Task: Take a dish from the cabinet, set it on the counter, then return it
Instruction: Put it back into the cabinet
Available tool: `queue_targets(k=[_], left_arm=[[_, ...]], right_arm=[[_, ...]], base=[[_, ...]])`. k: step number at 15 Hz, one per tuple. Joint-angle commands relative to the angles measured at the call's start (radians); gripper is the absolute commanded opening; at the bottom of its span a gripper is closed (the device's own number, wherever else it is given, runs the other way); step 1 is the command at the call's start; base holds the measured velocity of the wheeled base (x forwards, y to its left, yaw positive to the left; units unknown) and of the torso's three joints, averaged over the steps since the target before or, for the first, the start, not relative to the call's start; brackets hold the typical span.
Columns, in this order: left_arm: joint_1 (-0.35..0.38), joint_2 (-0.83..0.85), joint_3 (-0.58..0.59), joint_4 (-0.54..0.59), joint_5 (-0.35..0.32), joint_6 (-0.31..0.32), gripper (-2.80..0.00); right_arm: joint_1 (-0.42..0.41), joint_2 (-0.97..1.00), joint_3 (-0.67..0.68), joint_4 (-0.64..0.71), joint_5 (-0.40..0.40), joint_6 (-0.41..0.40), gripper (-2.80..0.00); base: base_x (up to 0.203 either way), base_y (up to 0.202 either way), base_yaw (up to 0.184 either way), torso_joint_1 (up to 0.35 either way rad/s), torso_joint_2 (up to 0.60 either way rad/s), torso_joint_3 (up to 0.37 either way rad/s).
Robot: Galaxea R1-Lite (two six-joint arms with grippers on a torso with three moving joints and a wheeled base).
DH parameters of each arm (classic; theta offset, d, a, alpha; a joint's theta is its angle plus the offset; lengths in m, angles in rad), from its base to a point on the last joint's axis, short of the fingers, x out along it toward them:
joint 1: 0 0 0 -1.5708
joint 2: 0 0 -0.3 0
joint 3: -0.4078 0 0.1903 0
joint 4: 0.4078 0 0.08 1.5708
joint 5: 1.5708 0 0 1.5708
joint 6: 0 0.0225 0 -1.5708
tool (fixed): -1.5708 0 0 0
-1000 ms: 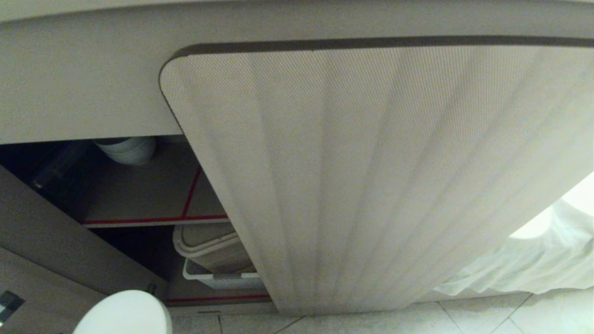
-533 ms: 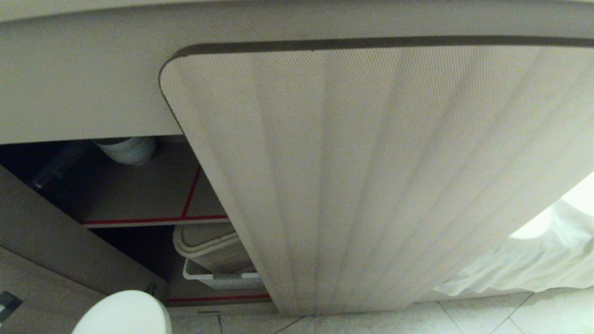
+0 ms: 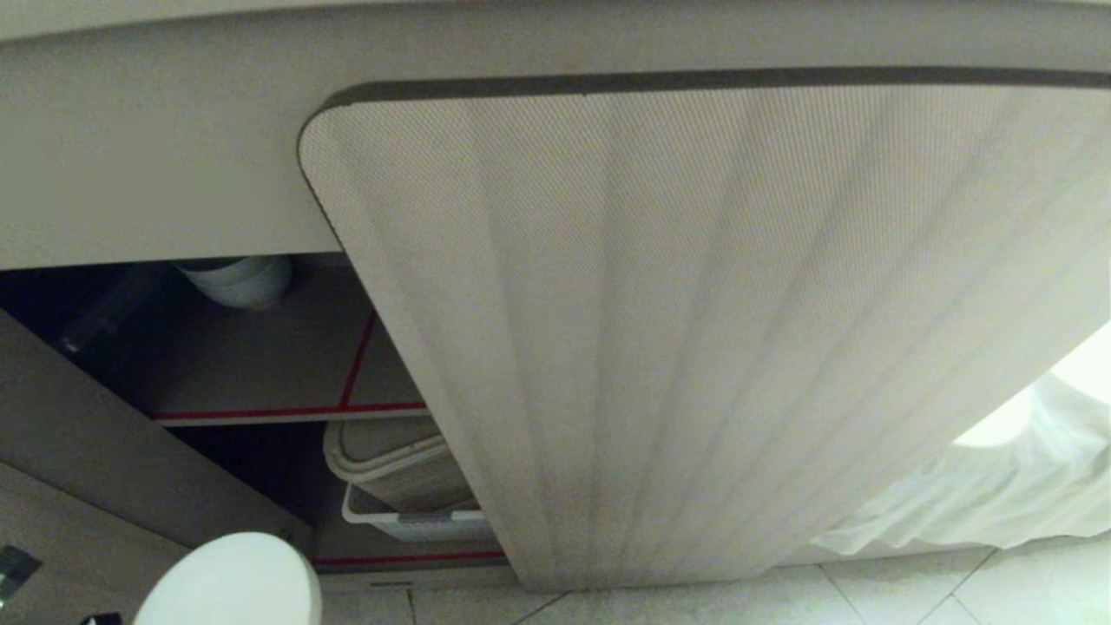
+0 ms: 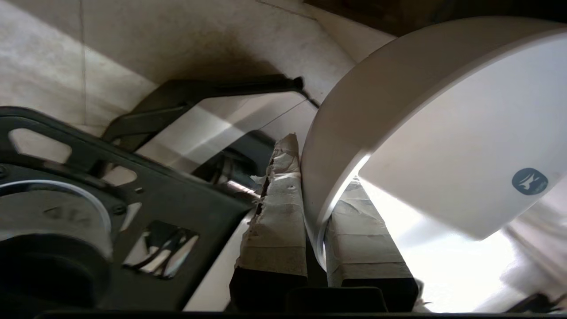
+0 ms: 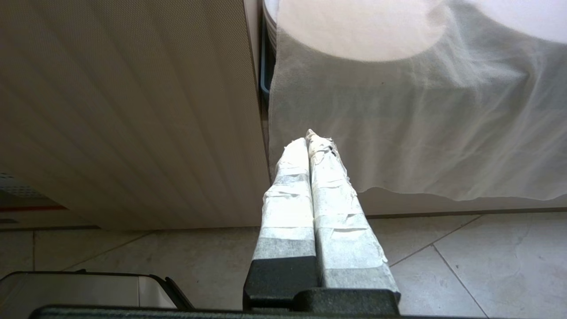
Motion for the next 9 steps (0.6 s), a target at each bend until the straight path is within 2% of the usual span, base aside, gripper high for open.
queue_targets(k=[1, 9], left_arm=[[0.001, 0.029, -0.001, -0.024, 0.004, -0.029, -2.8], [0.005, 0.136, -0.045, -0.108, 0.009, -0.175, -2.8]], right_arm=[[0.0, 0.0, 0.0, 0.0, 0.0, 0.0, -2.8], [0.0, 0.0, 0.0, 0.0, 0.0, 0.0, -2.8]], base=[[0.0, 0.0, 0.0, 0.0, 0.0, 0.0], [0.0, 0.0, 0.0, 0.0, 0.0, 0.0]])
